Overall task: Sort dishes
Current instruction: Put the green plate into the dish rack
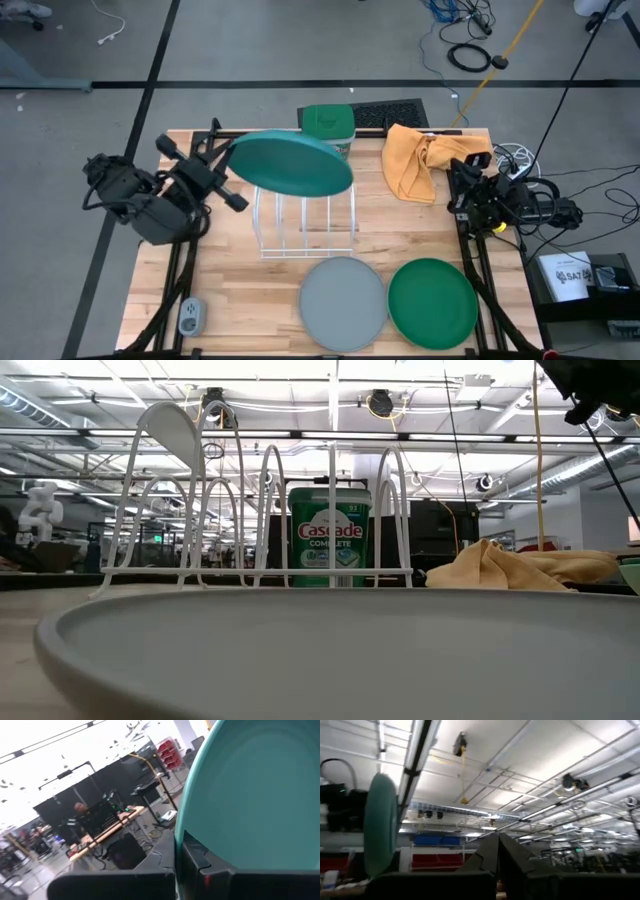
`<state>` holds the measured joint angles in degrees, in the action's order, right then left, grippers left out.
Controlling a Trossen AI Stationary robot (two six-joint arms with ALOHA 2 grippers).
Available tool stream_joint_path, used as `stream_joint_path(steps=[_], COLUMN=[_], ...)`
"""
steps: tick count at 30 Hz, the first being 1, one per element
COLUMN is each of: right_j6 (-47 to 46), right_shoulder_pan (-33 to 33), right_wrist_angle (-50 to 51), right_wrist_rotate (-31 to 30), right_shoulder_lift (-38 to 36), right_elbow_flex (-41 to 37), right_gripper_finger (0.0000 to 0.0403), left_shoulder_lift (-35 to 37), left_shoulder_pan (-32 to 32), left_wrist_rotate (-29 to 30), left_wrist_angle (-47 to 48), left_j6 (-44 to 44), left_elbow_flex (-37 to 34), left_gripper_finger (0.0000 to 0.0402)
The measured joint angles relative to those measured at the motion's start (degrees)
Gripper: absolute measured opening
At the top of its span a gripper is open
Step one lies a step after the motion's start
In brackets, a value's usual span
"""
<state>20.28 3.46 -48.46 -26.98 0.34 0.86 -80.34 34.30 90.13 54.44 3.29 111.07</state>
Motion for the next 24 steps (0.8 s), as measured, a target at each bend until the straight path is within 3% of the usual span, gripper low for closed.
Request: stream_joint_path(steps=[14, 19, 24], right_j6=[-9.65, -10.03, -8.29], right_shoulder_pan=[-0.02, -0.02, -0.02], right_wrist_angle=[-2.44, 9.71, 20.02], right_wrist_rotate=[3.11, 7.35, 7.84], right_shoulder_lift=[0.02, 3.74, 16.33], right_elbow_flex=[1.24, 10.46, 24.10], right_gripper_finger=[0.0009, 0.0009, 0.0009], left_shoulder_lift=[-3.74, -5.52, -5.94], left_shoulder_pan=[-2.07, -2.27, -3.33], left_wrist_rotate=[-0.17, -0.24, -0.20], left_wrist_angle=[2.38, 2.34, 2.05], left_j6=[-0.03, -1.42, -1.40], left_elbow_flex=[-0.07, -0.07, -0.07], left_gripper_finger=[0.0000, 0.0000, 0.0000])
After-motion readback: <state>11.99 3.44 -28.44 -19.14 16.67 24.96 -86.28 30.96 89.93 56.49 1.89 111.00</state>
